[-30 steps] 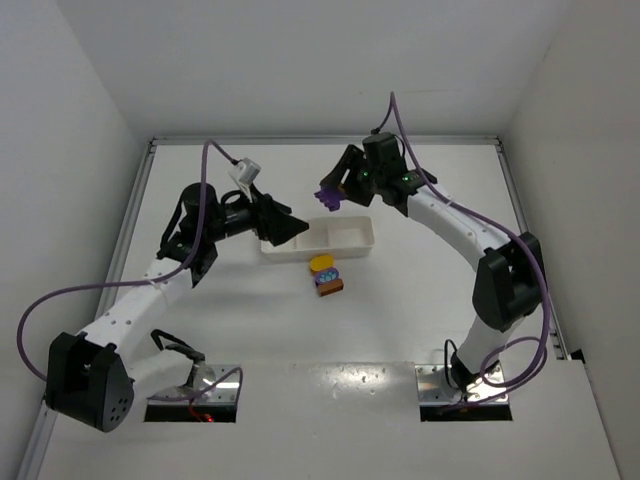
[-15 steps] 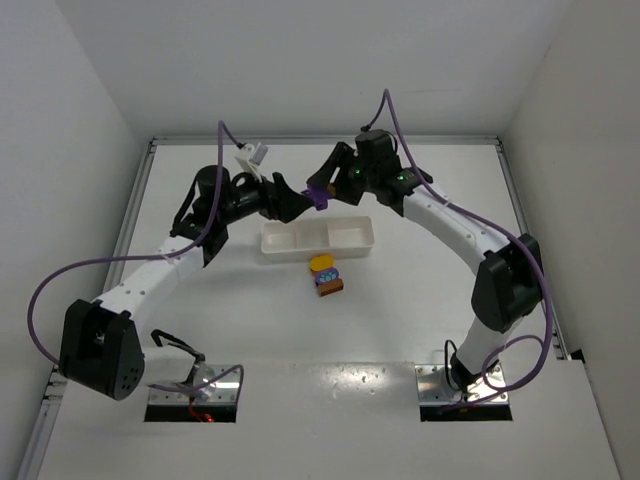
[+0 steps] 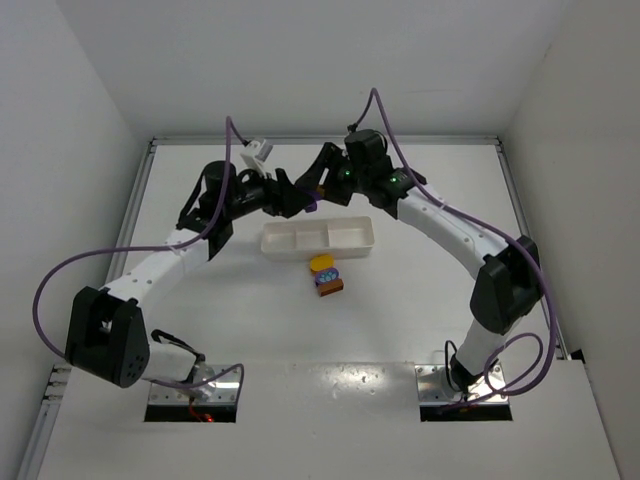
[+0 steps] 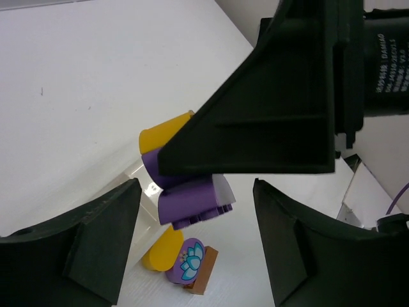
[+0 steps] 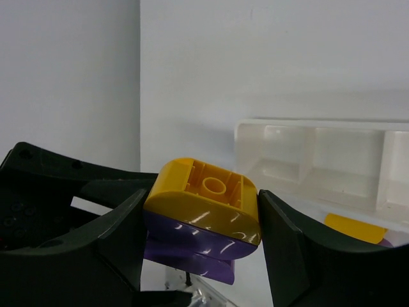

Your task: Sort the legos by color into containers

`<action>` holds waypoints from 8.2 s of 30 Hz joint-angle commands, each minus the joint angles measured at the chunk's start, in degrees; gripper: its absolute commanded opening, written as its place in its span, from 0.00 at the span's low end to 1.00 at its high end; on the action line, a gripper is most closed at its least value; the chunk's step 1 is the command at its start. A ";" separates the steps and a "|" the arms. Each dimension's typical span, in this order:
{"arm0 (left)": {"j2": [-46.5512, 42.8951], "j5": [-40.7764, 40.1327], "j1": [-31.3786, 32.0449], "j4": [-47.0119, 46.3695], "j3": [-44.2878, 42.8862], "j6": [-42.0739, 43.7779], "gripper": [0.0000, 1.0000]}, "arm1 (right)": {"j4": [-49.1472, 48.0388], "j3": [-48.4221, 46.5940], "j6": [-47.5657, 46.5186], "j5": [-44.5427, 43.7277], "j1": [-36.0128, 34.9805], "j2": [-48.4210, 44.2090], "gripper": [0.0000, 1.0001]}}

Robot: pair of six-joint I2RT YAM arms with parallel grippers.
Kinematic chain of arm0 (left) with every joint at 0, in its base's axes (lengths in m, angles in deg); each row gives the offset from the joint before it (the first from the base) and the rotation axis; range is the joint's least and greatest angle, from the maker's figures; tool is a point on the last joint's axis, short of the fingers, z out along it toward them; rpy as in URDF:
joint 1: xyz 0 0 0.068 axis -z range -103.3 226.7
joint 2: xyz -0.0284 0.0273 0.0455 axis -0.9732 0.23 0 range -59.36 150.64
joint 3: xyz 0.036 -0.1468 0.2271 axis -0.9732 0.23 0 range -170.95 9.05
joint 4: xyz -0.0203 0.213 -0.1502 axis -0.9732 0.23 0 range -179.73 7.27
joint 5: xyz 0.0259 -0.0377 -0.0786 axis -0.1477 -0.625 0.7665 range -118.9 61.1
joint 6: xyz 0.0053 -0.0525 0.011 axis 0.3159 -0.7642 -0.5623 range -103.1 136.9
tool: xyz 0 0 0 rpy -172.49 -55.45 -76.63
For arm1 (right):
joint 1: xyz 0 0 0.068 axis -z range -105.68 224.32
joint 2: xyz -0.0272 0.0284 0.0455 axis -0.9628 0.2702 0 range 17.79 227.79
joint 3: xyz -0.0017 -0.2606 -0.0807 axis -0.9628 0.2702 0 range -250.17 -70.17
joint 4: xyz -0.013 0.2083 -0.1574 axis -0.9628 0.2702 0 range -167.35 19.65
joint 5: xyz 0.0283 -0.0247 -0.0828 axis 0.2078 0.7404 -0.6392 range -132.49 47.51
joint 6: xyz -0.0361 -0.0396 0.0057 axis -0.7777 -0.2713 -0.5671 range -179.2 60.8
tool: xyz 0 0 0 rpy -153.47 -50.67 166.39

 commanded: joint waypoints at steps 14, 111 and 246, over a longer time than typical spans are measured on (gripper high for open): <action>-0.11 1.46 0.64 -1.65 0.06 -2.77 0.08 | 0.10 -3.72 -2.72 -5.27 -1.57 -0.98 0.00; 4.72 -1.69 4.60 -7.81 3.06 -4.36 0.75 | -5.35 4.28 9.84 6.77 4.67 1.13 0.00; 7.35 44.63 -1.64 10.83 -2.04 9.00 0.16 | -12.03 18.26 -51.94 62.66 5.55 -8.98 0.31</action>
